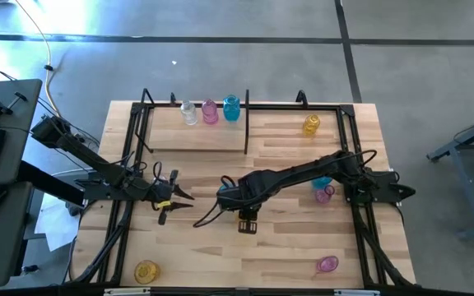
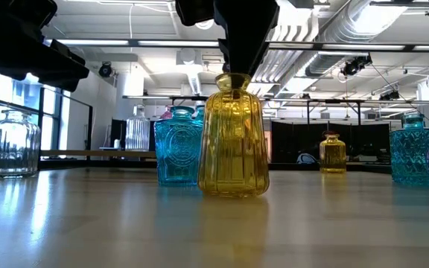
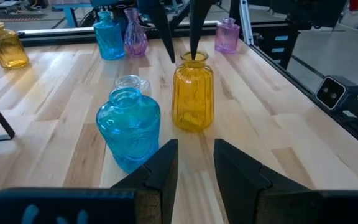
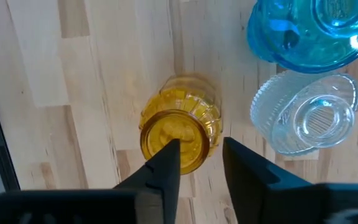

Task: Sort vases onto shelf
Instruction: Put the bottom right yellow flower vase on the shelf

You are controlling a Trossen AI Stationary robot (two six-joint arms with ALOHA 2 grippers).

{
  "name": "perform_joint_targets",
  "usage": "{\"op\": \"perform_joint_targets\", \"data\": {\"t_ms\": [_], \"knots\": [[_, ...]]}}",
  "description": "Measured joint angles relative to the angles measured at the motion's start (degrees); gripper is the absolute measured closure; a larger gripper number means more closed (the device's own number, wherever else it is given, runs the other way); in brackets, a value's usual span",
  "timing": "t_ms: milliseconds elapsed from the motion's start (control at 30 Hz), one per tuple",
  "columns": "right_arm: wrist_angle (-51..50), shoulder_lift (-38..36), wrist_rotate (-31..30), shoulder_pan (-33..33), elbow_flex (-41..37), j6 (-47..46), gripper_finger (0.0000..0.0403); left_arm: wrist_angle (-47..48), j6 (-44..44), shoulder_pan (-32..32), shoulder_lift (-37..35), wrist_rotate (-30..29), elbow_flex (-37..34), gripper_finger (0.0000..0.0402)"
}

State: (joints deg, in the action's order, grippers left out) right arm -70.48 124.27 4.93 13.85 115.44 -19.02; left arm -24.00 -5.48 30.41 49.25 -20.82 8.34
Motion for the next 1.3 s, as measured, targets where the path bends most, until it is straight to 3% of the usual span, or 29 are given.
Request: {"op": "perform_joint_targets", "data": {"t_ms": [200, 400, 633, 900, 1133, 1300], "knots": [[-2.3, 0.0, -0.6, 0.0, 1.8, 1.0, 0.0281, 0.0, 0.1, 0.0, 0.0, -0.1, 0.0, 0.031], [-6.0, 0.0, -3.6, 1.0, 8.9, 1.1, 0.0281, -0.1, 0.1, 0.0, 0.0, -0.1, 0.0, 0.031], [-12.1, -0.1, -20.0, 7.2, 12.7, 2.0, 0.0307, -2.6, 1.1, 0.0, 0.0, -0.2, 0.0, 0.031], [-9.5, -0.1, -31.9, 15.5, 6.3, -4.0, 0.0397, -14.2, 2.0, 0.0, 6.6, 1.6, 0.0, 0.0349], [-2.6, 0.0, -35.1, 19.0, -2.1, -8.6, 0.0401, -16.7, 2.1, 0.0, 16.7, 1.6, 3.8, 0.0397], [-1.8, -0.3, -38.3, 20.7, -5.2, -12.1, 0.0402, -16.7, 1.6, 0.0, 22.5, 1.7, 8.7, 0.0389]]}}
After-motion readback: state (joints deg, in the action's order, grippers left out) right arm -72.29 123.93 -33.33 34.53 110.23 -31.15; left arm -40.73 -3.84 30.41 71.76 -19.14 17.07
